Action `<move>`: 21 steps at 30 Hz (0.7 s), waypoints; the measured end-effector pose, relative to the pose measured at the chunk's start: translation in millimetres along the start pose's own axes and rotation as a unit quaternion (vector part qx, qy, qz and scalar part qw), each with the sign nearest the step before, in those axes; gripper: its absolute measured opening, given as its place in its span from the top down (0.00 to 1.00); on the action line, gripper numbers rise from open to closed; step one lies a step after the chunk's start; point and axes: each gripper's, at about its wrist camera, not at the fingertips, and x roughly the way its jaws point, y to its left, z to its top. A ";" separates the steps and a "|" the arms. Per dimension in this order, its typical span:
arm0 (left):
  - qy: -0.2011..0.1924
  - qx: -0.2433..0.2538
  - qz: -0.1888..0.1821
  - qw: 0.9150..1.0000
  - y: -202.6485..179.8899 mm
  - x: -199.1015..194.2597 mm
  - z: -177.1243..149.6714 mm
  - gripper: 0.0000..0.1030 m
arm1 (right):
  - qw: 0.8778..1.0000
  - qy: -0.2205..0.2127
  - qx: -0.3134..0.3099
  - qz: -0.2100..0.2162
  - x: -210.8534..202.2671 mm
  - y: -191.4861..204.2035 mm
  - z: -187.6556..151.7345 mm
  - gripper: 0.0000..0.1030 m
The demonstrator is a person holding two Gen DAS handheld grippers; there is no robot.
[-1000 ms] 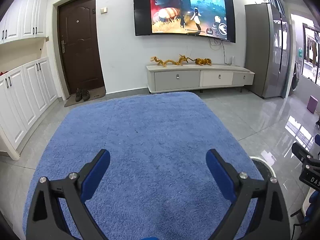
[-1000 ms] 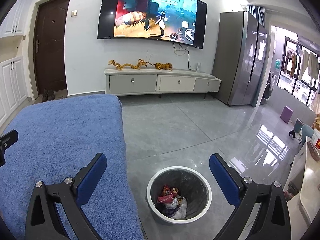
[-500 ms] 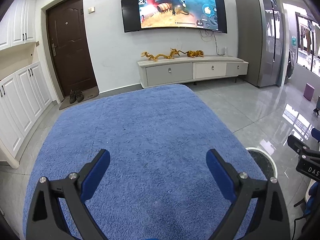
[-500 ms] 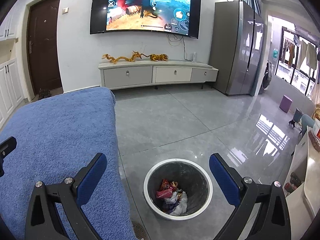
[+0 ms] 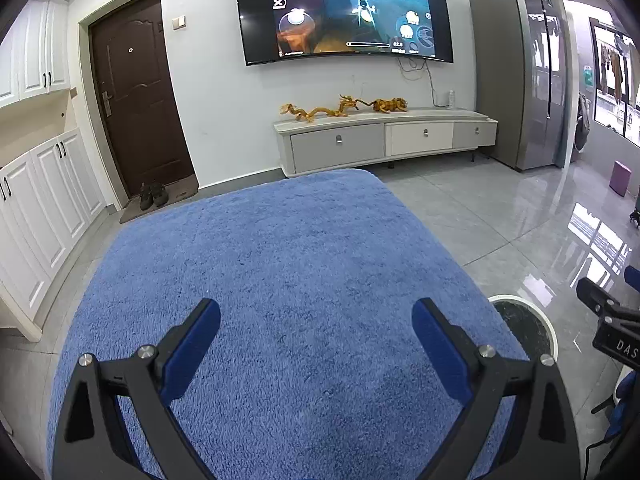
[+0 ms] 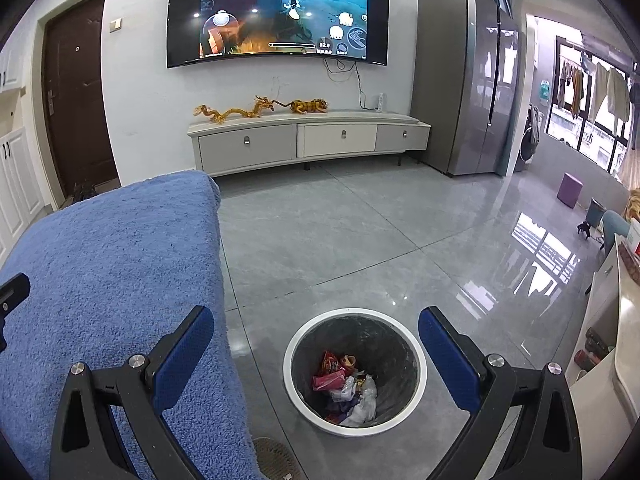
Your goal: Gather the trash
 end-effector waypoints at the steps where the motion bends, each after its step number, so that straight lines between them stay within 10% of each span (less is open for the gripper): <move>1: 0.001 -0.002 0.001 1.000 0.0 0.5 0.1 0.06 | 1.000 0.000 0.000 0.000 -0.2 -0.6 0.0 0.00; 21: 0.007 -0.016 0.011 1.000 7.9 -1.0 -4.7 0.06 | 1.000 -0.001 0.001 -0.001 -3.0 0.0 -1.1 0.00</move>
